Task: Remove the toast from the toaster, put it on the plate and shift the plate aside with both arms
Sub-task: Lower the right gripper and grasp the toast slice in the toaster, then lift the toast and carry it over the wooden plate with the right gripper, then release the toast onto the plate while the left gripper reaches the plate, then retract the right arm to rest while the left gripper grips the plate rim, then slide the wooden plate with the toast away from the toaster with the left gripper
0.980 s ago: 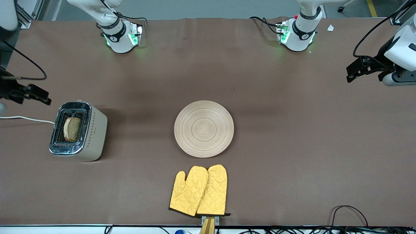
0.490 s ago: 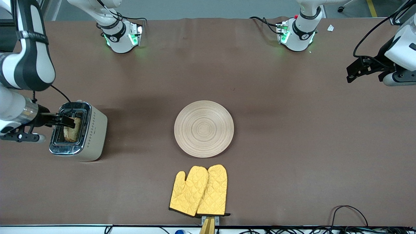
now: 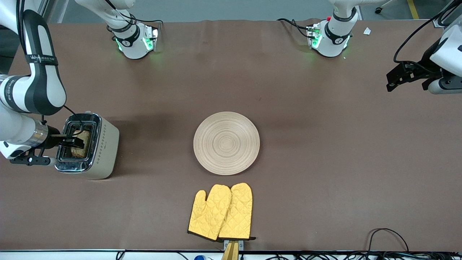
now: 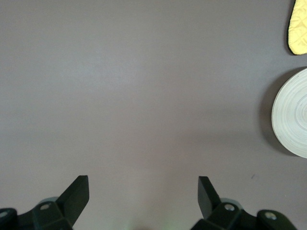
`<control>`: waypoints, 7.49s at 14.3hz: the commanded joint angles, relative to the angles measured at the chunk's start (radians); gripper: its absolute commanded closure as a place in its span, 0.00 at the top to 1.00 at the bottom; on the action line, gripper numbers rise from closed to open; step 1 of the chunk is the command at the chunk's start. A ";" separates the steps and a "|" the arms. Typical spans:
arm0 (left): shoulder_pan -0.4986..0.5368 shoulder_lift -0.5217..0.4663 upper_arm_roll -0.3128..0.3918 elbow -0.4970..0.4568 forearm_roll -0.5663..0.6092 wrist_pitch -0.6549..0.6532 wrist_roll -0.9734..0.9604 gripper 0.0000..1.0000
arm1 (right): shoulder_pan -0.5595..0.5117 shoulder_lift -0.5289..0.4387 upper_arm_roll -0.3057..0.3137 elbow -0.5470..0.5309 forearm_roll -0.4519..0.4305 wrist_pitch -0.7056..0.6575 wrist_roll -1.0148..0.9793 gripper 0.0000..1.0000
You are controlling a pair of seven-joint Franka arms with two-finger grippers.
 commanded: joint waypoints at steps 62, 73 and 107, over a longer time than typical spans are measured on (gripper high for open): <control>-0.208 0.815 -0.015 -0.001 -0.873 0.556 0.627 0.50 | 0.038 -0.138 0.261 0.167 -0.098 -0.221 0.298 1.00; -0.236 0.955 -0.014 0.000 -1.125 0.593 0.897 0.33 | 0.045 -0.419 -0.031 0.055 0.037 -0.342 -0.056 1.00; 0.361 0.731 -0.002 -0.128 -1.076 0.600 0.863 0.01 | 0.031 -0.404 -0.032 0.173 0.060 -0.467 -0.017 1.00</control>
